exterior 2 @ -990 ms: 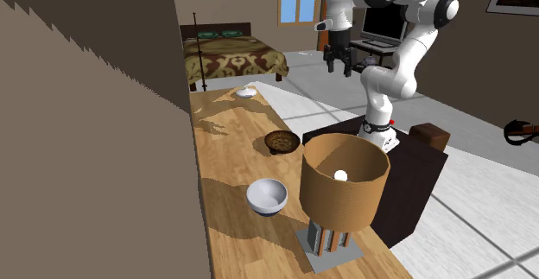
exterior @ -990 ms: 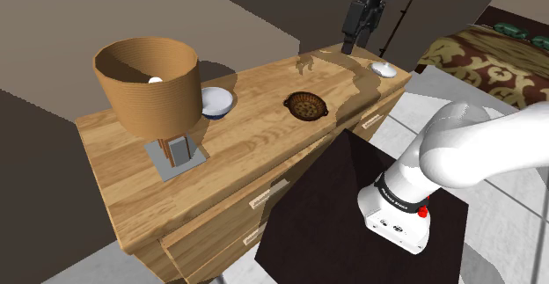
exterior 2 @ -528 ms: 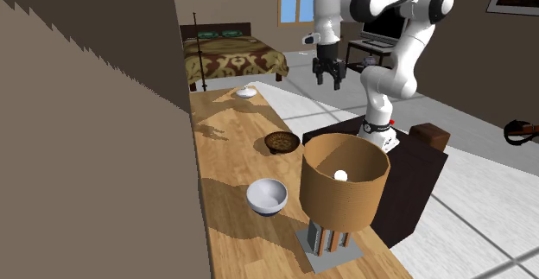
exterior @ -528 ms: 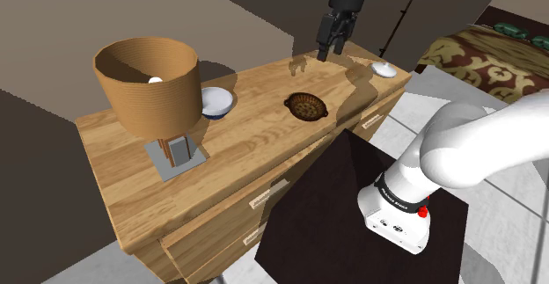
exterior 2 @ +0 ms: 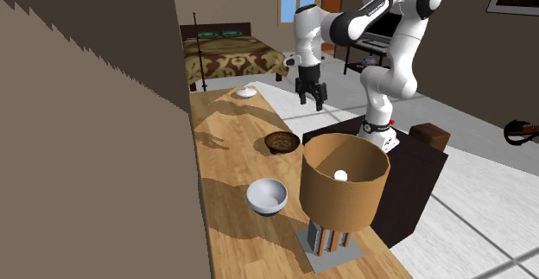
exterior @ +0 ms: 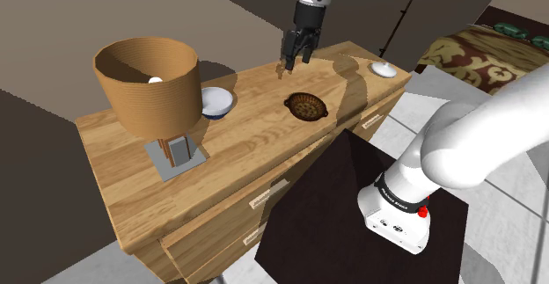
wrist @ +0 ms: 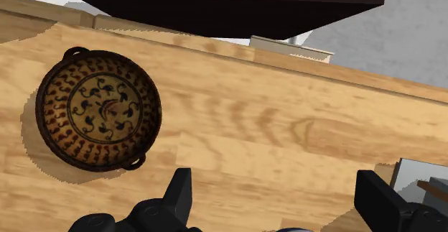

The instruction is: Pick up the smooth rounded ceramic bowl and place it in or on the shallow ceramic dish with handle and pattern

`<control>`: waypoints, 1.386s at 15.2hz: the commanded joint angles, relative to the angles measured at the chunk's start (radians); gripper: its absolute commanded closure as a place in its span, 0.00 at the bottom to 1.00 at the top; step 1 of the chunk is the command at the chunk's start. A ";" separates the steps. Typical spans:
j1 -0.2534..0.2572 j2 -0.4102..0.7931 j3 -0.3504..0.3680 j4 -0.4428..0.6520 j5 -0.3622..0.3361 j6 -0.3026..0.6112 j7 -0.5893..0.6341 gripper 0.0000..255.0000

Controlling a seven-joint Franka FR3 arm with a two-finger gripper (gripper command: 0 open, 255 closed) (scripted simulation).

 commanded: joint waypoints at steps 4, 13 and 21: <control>0.014 0.191 -0.001 0.076 0.025 0.124 -0.029 0.00; 0.025 0.534 0.010 0.303 0.072 0.252 -0.077 0.00; 0.023 0.846 0.031 0.599 0.096 0.281 -0.100 0.00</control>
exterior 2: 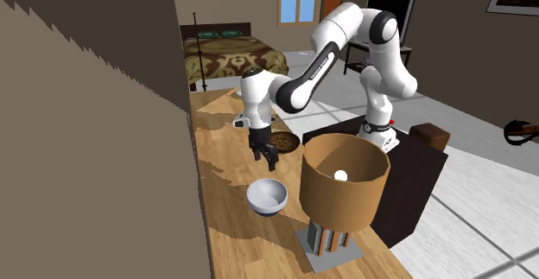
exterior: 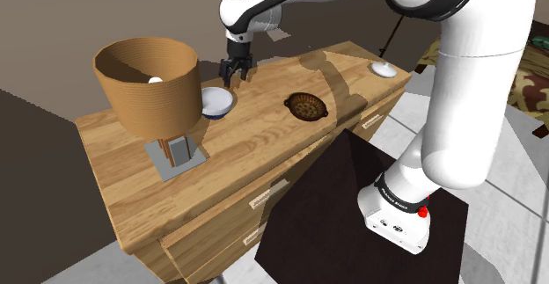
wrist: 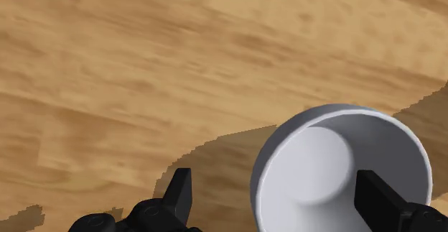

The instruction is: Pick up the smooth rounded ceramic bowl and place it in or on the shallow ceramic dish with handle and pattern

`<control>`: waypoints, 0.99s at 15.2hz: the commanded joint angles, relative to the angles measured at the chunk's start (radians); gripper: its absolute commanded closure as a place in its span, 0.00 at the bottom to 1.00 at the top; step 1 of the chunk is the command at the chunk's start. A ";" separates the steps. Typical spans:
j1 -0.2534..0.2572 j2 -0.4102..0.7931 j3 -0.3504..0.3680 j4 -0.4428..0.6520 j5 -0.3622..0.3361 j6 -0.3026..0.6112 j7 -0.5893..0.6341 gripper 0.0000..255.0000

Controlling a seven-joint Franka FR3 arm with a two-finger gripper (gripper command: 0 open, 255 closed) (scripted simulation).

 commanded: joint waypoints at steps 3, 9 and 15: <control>-0.005 0.147 0.008 0.166 0.004 -0.012 -0.008 0.00; -0.001 0.191 0.013 0.151 0.010 0.047 -0.012 0.00; -0.001 0.203 0.014 0.149 0.012 0.062 -0.013 0.00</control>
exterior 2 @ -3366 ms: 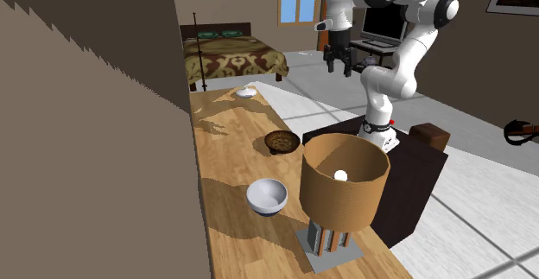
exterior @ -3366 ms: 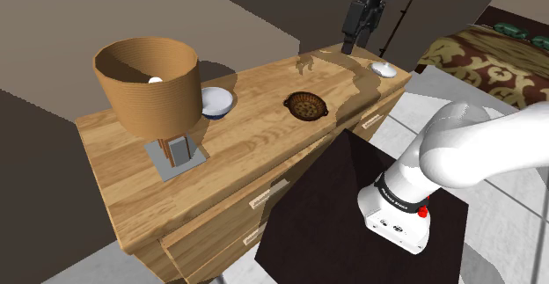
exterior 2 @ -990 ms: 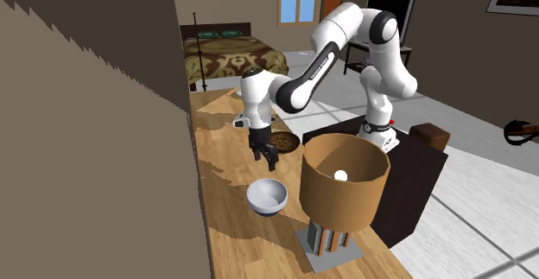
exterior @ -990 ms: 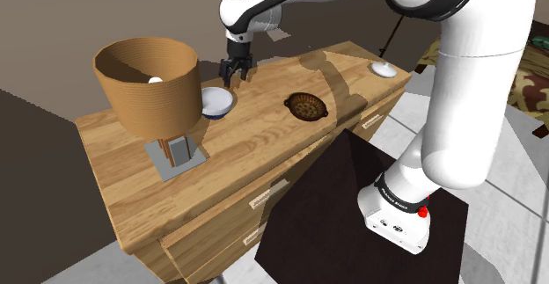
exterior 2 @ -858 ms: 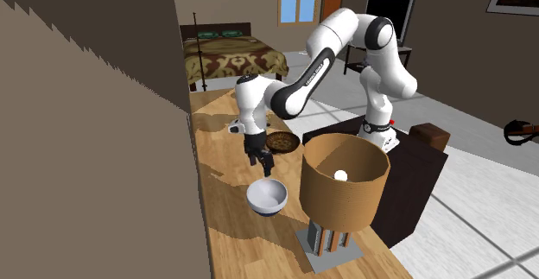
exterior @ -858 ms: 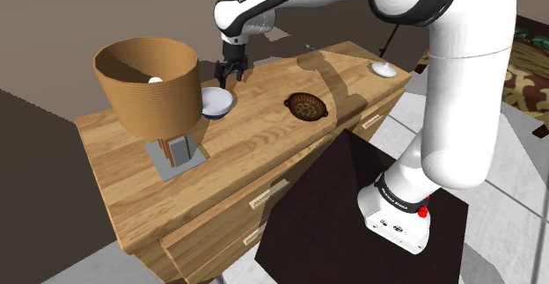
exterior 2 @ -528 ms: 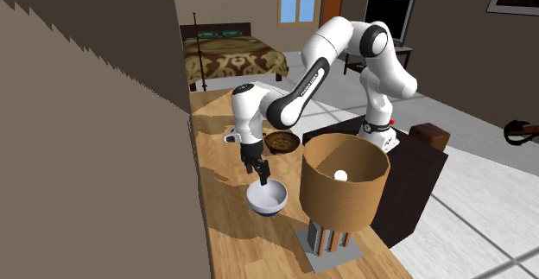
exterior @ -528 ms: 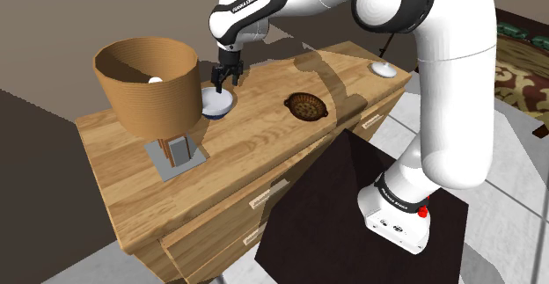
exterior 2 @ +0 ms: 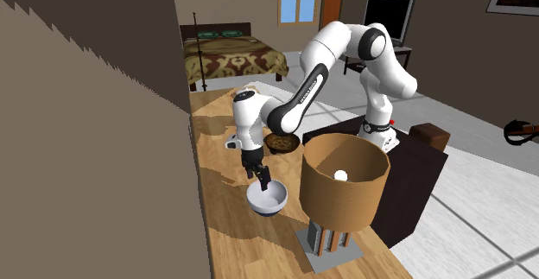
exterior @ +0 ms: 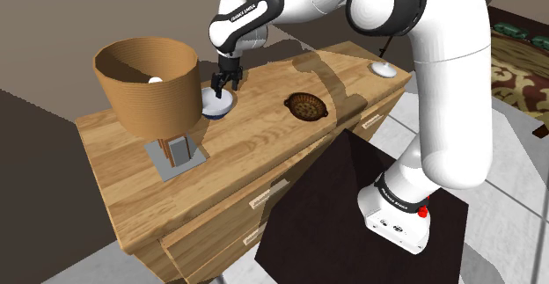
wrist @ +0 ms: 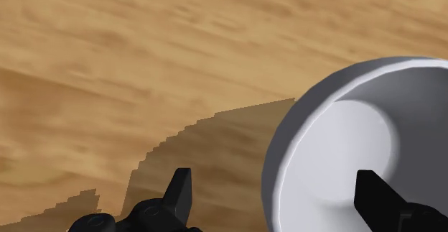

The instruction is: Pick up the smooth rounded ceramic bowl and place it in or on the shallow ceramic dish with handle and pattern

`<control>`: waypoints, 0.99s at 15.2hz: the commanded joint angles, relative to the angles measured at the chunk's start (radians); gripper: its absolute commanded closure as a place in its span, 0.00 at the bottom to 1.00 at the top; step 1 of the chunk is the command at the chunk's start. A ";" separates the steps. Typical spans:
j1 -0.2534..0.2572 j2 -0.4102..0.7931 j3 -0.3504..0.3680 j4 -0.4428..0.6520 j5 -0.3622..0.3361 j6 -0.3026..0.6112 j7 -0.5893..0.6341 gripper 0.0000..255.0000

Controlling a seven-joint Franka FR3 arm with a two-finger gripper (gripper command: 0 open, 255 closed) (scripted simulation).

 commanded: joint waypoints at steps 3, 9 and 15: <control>0.000 0.000 0.000 0.000 0.000 0.000 0.000 0.00; 0.000 0.000 0.000 0.000 0.000 0.000 0.000 1.00; 0.001 -0.017 -0.001 0.001 -0.002 -0.017 0.003 1.00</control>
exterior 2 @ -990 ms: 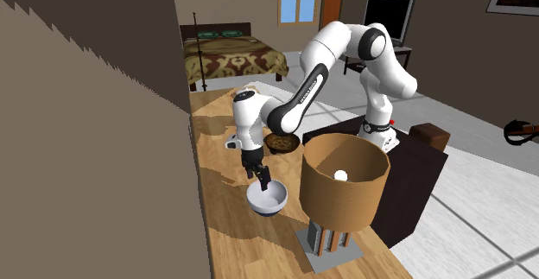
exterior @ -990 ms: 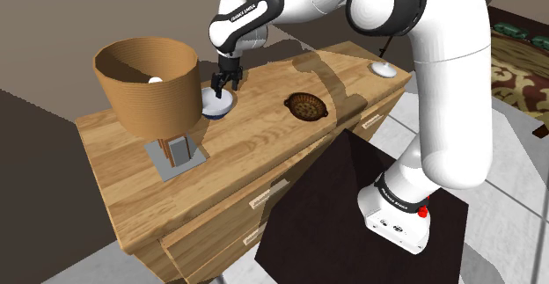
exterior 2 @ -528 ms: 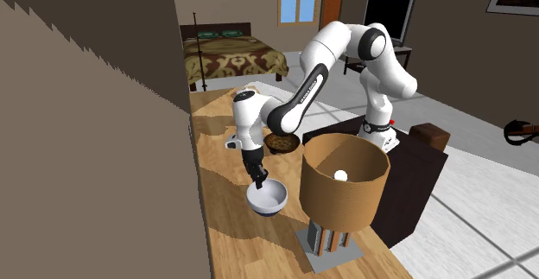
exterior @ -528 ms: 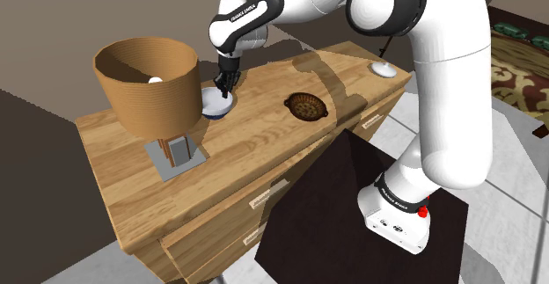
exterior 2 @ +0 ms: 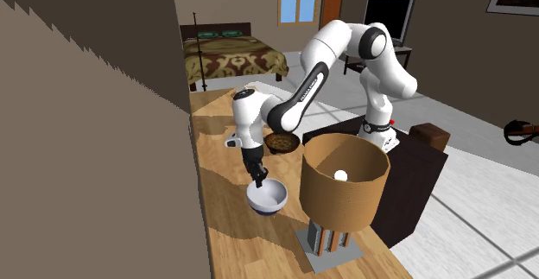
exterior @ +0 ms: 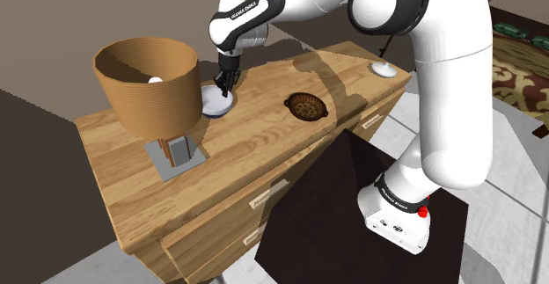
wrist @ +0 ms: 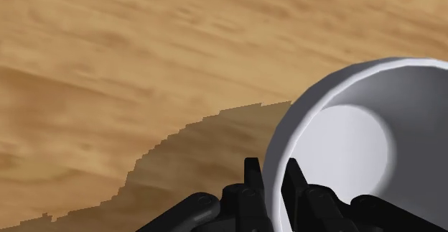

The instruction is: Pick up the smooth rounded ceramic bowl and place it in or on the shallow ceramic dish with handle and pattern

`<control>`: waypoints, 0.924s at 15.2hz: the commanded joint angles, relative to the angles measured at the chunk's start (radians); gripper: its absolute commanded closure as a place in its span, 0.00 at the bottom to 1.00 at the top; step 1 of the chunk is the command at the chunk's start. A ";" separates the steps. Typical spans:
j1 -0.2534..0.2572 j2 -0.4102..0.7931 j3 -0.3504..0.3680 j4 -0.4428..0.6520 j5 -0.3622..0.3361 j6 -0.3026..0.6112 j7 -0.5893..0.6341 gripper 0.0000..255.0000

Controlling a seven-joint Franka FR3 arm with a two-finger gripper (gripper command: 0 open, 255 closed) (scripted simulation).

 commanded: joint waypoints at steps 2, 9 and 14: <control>0.001 -0.023 -0.002 0.003 -0.003 -0.025 0.005 1.00; 0.003 -0.076 -0.006 0.017 -0.010 -0.091 0.016 1.00; 0.004 -0.109 -0.008 0.033 -0.016 -0.141 0.024 1.00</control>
